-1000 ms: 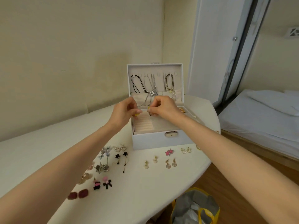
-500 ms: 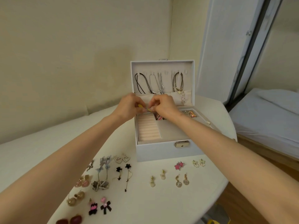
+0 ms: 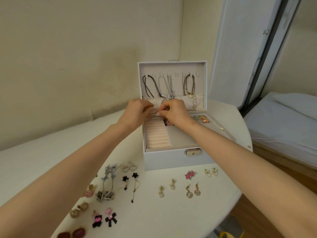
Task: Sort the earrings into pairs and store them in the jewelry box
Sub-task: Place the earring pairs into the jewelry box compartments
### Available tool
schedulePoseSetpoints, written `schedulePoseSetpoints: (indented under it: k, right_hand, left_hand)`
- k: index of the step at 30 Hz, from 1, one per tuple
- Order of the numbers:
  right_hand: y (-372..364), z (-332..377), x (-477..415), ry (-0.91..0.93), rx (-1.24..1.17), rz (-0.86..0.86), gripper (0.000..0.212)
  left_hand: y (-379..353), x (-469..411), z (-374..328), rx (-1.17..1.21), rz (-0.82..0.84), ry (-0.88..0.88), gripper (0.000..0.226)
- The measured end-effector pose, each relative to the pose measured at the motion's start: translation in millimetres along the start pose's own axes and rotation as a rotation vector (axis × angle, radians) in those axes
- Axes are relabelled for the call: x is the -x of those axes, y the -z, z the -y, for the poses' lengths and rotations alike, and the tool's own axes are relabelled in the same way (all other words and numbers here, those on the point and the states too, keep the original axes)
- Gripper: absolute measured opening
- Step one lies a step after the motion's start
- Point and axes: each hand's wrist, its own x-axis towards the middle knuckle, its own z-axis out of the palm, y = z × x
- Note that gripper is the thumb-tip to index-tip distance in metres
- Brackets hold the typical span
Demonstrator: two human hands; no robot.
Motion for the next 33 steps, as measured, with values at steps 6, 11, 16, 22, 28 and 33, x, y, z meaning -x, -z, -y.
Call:
schedulePoseSetpoints:
  k: [6, 11, 16, 22, 28, 33]
  right_hand:
    - [-2, -1, 2, 0.008, 0.0, -0.034, 0.002]
    - [-1, -4, 3, 0.007, 0.044, -0.031, 0.005]
    - [1, -4, 2, 0.017, 0.117, -0.03, 0.006]
    - [0, -3, 2, 0.117, 0.34, 0.048, 0.014]
    - [-1, 0, 2, 0.205, 0.5, 0.117, 0.013]
    - [-2, -1, 3, 0.214, 0.49, 0.112, 0.016]
  left_hand:
    - [-1, 2, 2, -0.004, -0.043, 0.014, 0.011]
    - [-8, 3, 6, -0.192, -0.165, -0.068, 0.015]
    - [-6, 4, 8, -0.227, -0.144, -0.075, 0.011]
    - [-7, 7, 10, -0.455, -0.082, -0.151, 0.003]
    - [-7, 5, 2, -0.557, 0.04, -0.193, 0.011]
    - [-4, 3, 2, -0.619, 0.076, -0.252, 0.005]
